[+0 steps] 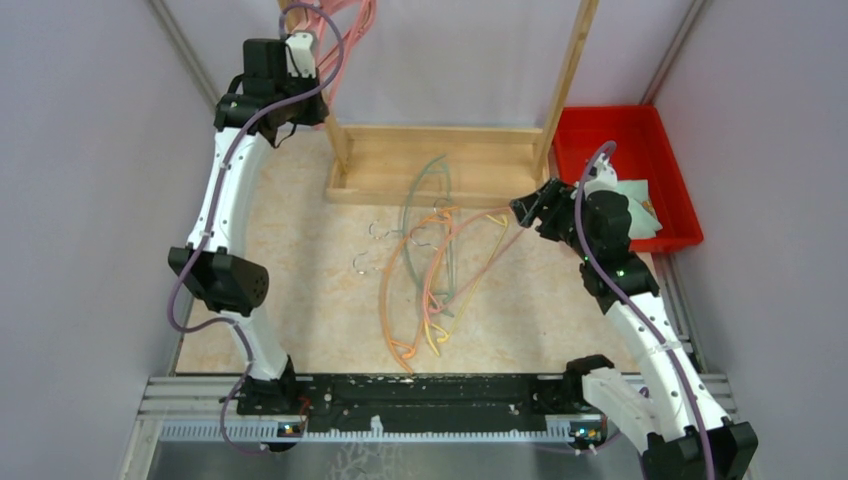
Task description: Organize the hangers
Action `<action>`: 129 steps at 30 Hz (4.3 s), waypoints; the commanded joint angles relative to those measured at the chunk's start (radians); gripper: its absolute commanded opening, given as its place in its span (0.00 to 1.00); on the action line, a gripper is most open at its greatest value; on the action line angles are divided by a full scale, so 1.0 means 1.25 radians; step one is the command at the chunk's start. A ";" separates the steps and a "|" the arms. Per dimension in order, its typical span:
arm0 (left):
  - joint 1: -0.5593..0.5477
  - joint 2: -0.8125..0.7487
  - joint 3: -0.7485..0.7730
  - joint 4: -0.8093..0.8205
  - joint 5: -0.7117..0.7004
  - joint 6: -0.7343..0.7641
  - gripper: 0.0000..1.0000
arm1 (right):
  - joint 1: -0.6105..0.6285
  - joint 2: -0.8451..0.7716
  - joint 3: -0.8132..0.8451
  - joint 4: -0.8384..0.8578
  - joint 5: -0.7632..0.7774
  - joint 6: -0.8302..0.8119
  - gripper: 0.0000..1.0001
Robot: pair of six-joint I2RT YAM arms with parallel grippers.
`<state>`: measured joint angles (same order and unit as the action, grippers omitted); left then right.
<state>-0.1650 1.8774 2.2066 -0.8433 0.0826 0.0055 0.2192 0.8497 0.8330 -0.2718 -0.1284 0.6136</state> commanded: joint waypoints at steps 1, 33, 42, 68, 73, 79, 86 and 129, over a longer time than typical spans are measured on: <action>0.041 -0.049 -0.050 0.016 -0.060 -0.046 0.02 | -0.007 -0.020 -0.001 0.038 -0.001 0.008 0.73; 0.025 -0.256 -0.063 -0.015 -0.065 -0.003 0.86 | -0.007 -0.028 -0.037 0.062 -0.015 0.016 0.84; 0.025 -0.359 -0.130 -0.016 -0.063 0.005 0.87 | -0.008 -0.021 -0.045 0.074 -0.025 0.014 0.84; -0.124 -0.607 -0.572 0.208 0.240 -0.076 0.77 | 0.024 0.112 -0.076 0.164 -0.049 0.008 0.76; -0.245 -0.592 -0.689 0.277 0.152 -0.085 0.76 | 0.074 0.214 -0.039 0.223 -0.019 0.013 0.73; -0.282 -0.574 -0.869 0.407 0.130 -0.128 0.75 | 0.100 0.388 -0.038 0.356 -0.038 0.064 0.59; -0.305 -0.537 -0.944 0.476 0.131 -0.155 0.74 | 0.101 0.563 0.025 0.450 -0.072 0.103 0.51; -0.336 -0.480 -1.003 0.504 0.141 -0.163 0.71 | 0.111 0.673 0.021 0.495 -0.079 0.164 0.50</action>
<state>-0.5781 1.2697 0.9600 -0.2420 0.2367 -0.1883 0.3466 1.6363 0.8051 0.2687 -0.2150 0.8085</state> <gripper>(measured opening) 0.710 0.497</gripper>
